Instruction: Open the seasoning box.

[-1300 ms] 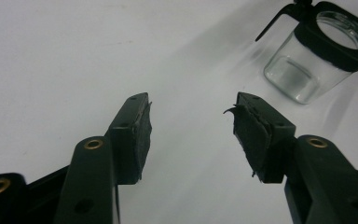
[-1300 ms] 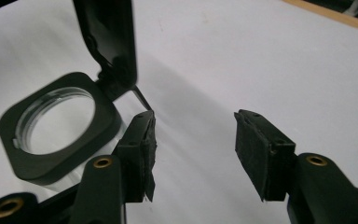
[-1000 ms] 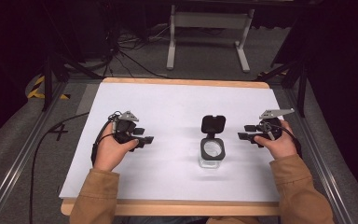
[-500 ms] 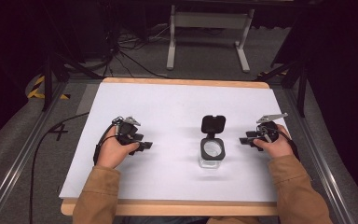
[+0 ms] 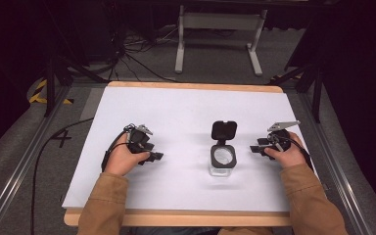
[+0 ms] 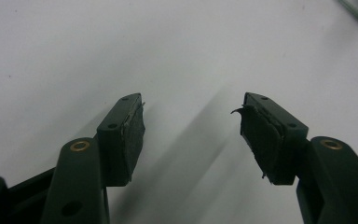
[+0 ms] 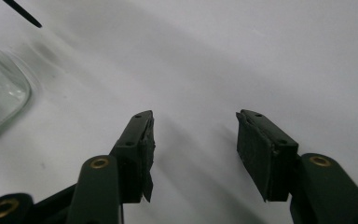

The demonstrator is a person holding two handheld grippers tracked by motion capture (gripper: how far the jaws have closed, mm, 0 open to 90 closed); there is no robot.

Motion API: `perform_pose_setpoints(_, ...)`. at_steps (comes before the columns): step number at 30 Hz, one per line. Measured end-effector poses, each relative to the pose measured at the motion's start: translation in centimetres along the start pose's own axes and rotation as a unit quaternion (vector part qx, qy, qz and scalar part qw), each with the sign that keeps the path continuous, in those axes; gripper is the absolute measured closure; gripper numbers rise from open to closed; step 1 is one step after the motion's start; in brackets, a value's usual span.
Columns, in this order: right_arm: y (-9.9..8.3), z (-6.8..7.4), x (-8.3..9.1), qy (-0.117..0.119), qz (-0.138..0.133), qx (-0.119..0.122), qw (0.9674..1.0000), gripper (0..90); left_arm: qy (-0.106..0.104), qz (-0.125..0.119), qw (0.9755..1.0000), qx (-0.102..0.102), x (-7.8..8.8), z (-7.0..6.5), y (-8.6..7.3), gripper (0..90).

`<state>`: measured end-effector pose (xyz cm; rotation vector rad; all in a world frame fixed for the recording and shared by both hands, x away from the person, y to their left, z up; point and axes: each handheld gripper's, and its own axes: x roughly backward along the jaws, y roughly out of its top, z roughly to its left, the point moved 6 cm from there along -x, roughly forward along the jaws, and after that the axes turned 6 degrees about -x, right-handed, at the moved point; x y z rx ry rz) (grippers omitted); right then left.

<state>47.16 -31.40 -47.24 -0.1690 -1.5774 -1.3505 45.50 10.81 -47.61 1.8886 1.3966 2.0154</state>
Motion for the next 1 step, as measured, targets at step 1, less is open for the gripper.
perform_pose_setpoints(1,0.14,0.19,0.13,0.003,-0.004,0.000,1.0000,46.8,-0.002,-0.002,1.0000,-0.002,0.10,-0.11,0.17,40.2)
